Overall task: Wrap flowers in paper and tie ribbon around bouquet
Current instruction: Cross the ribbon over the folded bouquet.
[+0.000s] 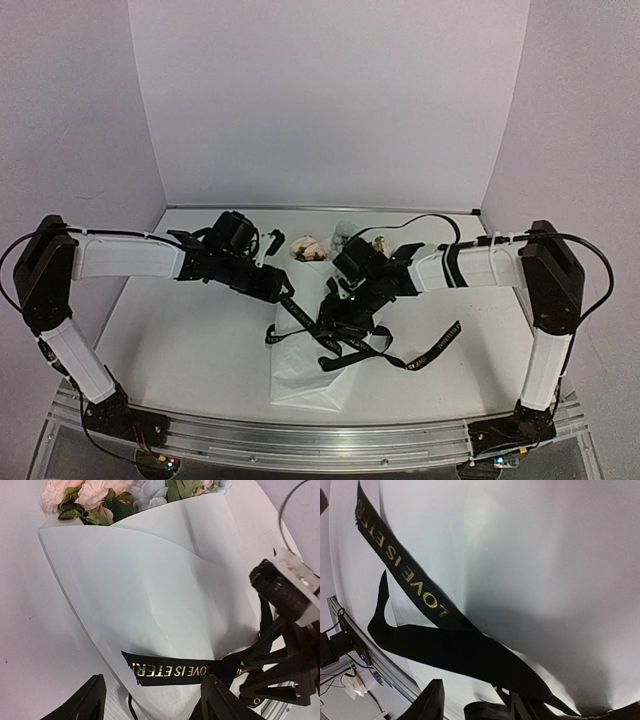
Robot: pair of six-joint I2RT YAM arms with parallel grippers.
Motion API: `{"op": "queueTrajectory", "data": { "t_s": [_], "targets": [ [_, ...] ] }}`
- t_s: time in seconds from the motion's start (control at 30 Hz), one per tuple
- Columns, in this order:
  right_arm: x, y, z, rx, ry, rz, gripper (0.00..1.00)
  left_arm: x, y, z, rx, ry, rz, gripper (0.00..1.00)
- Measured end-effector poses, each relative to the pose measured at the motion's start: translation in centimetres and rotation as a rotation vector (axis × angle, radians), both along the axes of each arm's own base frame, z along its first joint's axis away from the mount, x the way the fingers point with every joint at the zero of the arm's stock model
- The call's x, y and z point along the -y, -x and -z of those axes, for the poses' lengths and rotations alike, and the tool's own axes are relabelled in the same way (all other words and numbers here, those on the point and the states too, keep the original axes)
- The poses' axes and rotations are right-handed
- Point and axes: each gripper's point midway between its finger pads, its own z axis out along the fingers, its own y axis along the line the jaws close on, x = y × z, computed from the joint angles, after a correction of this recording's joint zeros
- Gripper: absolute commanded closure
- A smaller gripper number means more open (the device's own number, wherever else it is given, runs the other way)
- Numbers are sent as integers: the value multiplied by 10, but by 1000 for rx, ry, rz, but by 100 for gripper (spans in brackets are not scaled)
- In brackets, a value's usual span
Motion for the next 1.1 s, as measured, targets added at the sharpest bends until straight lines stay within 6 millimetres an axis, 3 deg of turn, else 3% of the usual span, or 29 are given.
{"op": "queueTrajectory", "data": {
  "t_s": [0.23,0.43,0.8,1.1],
  "targets": [
    [12,5,-34,58,-23,-12,44,0,-3,16,-29,-40,-33,42],
    [45,14,-50,134,36,-29,37,4,2,24,-66,-42,-50,55],
    [118,39,-24,221,249,-133,23,6,3,27,-102,-27,-85,74],
    [149,53,-4,302,344,-348,21,7,2,27,-104,-23,-94,60]
  ]
}}
